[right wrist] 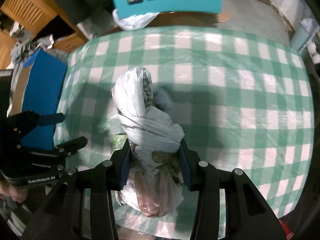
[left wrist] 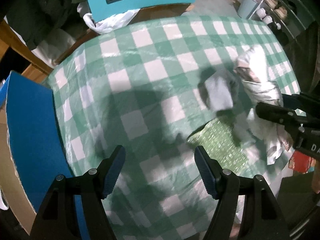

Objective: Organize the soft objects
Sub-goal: 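Grasp the light grey sock with the left gripper while the right gripper holds the white bag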

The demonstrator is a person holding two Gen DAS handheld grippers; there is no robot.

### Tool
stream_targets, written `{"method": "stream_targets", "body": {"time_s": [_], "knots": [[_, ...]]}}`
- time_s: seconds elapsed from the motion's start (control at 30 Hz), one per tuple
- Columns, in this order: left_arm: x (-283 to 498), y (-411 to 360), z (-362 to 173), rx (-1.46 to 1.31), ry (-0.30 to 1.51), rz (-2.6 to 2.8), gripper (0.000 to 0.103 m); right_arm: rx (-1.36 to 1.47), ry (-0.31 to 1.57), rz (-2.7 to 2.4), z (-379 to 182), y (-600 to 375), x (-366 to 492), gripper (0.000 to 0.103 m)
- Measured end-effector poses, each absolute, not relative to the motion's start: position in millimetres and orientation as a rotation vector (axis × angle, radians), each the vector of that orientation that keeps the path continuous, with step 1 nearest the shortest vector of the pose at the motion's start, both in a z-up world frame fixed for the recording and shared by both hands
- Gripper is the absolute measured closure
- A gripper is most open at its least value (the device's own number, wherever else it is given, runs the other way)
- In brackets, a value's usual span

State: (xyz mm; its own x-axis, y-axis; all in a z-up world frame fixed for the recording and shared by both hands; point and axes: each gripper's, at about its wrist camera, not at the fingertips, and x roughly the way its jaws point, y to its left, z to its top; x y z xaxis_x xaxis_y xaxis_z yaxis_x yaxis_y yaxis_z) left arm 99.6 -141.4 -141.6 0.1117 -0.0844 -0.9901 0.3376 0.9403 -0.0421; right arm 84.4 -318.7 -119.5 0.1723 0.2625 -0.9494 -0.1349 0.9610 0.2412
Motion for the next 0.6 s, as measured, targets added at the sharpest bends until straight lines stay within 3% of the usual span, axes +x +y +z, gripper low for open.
{"method": "stream_targets", "body": {"time_s": [0.2, 0.6], "knots": [[112, -158, -141, 0.194, 1.408, -0.343, 0.025, 0.164, 1.364, 0.199, -124, -343, 95, 0.06], [126, -195, -155, 0.163, 1.411, -0.406, 0.024, 0.231, 1.385, 0.135, -138, -373, 103, 0.06]]}}
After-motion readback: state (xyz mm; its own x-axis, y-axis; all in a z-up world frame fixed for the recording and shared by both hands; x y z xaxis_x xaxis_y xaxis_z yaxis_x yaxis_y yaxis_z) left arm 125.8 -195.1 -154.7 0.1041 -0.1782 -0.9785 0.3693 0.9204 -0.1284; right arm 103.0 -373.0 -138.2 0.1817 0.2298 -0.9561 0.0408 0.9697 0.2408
